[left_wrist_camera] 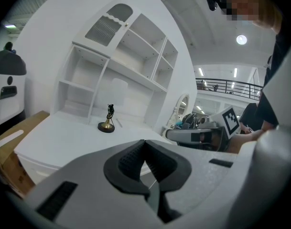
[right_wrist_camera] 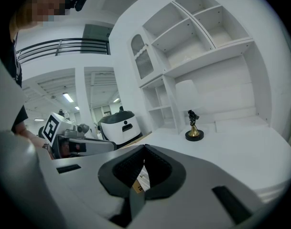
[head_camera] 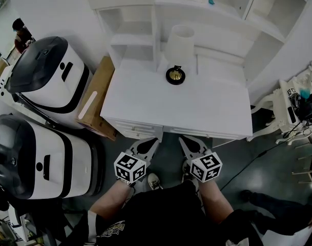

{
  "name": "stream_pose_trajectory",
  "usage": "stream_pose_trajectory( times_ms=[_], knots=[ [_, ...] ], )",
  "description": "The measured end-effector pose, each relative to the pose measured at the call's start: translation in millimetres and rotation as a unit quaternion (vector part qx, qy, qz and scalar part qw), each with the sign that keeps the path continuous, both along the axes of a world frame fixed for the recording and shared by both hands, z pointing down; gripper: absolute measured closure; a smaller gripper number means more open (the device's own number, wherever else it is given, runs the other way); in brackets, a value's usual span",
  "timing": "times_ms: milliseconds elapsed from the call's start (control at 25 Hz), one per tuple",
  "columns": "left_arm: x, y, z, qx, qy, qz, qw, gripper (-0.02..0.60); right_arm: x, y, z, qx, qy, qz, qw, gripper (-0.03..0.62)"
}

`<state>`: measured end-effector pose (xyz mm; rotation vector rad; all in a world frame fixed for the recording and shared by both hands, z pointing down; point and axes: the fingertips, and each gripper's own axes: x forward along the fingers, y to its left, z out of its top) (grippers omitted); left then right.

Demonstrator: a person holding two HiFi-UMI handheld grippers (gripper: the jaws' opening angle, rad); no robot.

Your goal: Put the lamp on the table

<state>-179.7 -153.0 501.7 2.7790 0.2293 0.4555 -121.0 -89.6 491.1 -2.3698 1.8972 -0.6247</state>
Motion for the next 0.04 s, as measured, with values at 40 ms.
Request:
stream_pose_trajectory(
  times_ms=[40],
  knots=[
    [-0.3,0.7,0.3,-0.001,0.0,0.0,1.0,0.575,-0.3,0.3,0.3,0.0,0.0,0.0,1.0,0.569]
  ],
)
